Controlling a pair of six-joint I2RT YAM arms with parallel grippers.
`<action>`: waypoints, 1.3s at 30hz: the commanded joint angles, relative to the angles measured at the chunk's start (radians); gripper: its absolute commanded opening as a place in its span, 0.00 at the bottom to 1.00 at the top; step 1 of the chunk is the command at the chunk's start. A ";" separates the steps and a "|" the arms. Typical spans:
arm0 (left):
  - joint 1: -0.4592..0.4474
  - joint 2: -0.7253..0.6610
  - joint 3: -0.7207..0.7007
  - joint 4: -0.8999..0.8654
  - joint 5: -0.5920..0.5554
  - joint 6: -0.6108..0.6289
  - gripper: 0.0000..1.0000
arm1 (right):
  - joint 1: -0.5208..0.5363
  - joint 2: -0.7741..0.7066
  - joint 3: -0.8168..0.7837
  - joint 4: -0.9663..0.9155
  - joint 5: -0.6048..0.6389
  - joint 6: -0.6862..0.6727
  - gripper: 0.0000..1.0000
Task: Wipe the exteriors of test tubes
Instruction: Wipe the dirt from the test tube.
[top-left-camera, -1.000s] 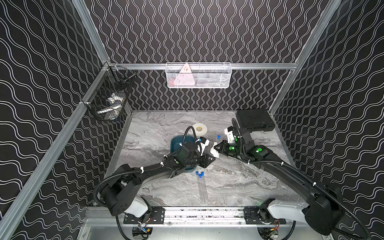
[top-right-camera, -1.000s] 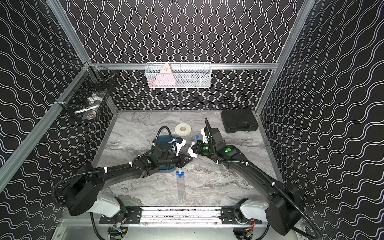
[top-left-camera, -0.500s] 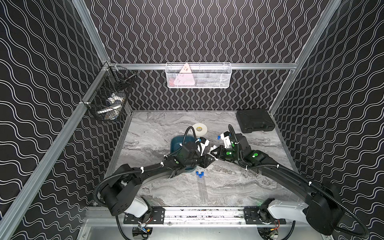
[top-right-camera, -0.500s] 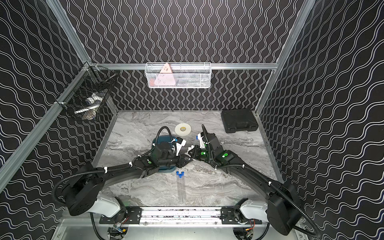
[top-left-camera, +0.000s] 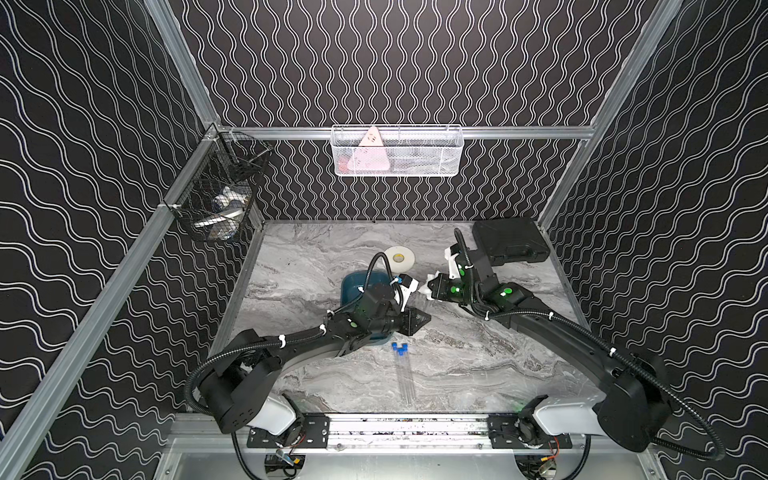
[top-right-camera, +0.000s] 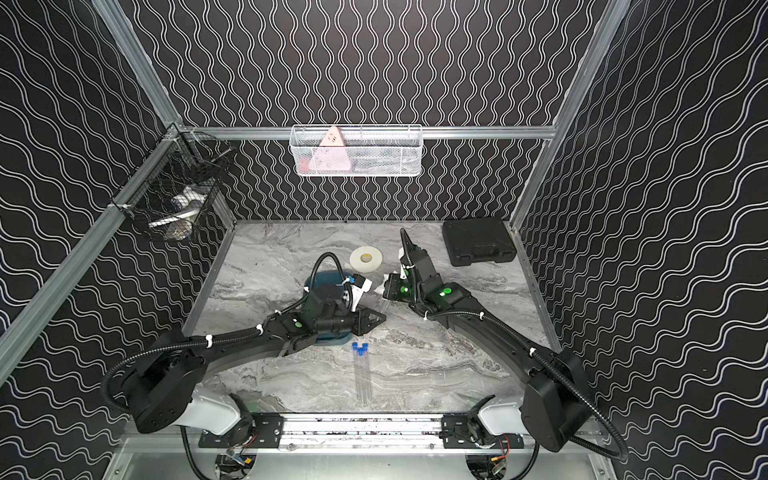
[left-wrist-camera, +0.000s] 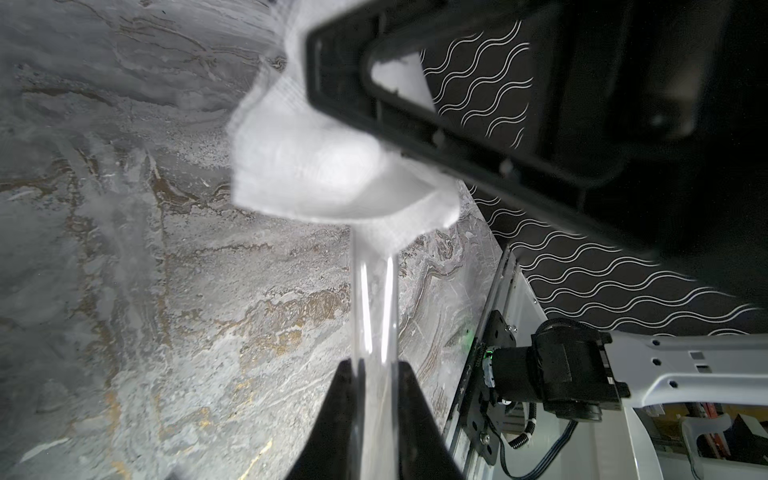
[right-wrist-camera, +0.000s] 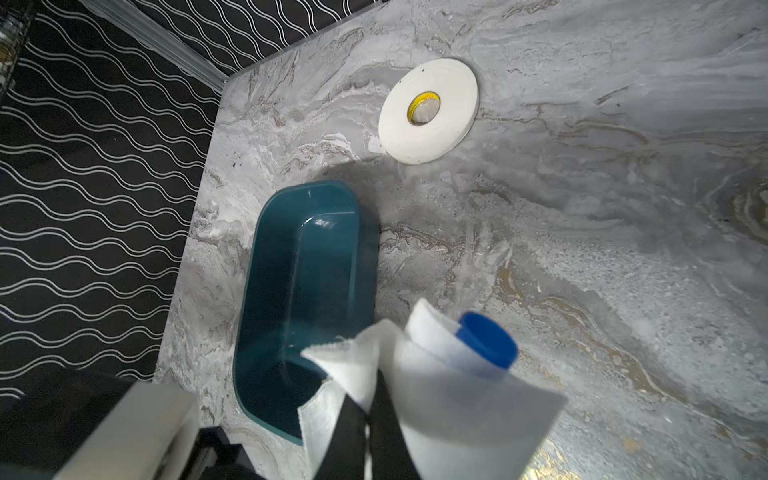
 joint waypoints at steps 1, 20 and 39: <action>0.003 -0.013 0.003 0.064 -0.014 -0.004 0.11 | 0.030 -0.032 -0.056 -0.036 -0.012 0.028 0.00; 0.006 -0.006 0.004 0.067 -0.008 -0.010 0.11 | 0.000 -0.031 0.049 -0.104 0.024 -0.028 0.00; 0.007 0.000 -0.003 0.086 -0.010 -0.022 0.10 | 0.016 -0.117 -0.109 -0.002 -0.131 0.047 0.02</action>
